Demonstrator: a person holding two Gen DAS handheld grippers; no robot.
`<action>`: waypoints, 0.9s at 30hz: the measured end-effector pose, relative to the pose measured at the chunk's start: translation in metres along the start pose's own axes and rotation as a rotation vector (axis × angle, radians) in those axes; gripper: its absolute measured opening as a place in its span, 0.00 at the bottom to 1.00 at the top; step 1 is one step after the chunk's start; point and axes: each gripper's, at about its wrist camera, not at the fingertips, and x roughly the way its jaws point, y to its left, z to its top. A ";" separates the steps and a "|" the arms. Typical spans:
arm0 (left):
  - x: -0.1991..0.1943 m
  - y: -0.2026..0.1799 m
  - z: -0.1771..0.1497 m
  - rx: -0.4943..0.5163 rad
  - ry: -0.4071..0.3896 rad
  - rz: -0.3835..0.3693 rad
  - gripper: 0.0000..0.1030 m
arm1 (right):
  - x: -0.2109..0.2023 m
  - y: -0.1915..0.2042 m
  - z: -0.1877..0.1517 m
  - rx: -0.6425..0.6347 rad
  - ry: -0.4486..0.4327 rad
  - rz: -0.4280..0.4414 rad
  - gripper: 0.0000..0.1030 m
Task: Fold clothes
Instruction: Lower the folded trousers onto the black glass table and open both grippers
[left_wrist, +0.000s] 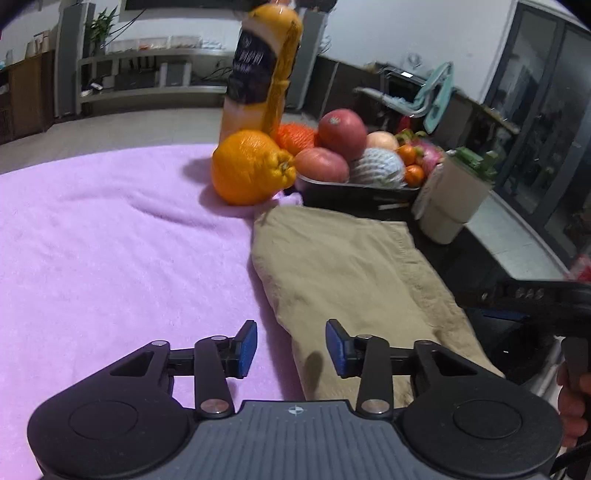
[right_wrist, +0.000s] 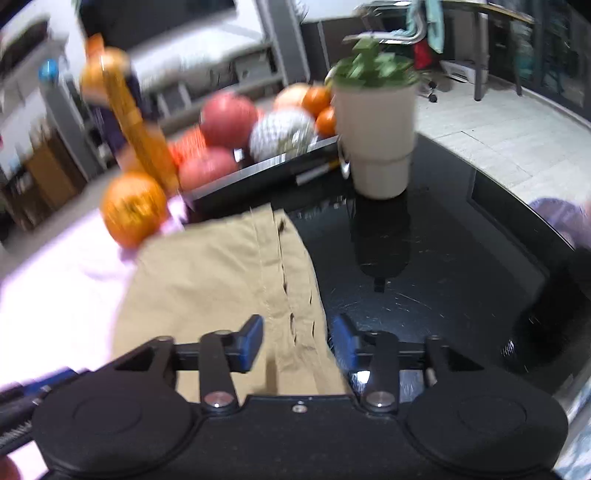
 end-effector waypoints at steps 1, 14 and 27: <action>-0.004 -0.003 -0.003 0.017 0.003 -0.024 0.20 | -0.011 -0.004 -0.003 0.039 -0.012 0.043 0.46; 0.034 -0.057 -0.048 0.264 0.163 0.022 0.21 | 0.007 -0.006 -0.042 -0.046 0.197 -0.107 0.00; -0.063 -0.060 -0.009 0.136 0.109 0.109 0.48 | -0.079 0.008 -0.041 0.150 -0.042 0.088 0.64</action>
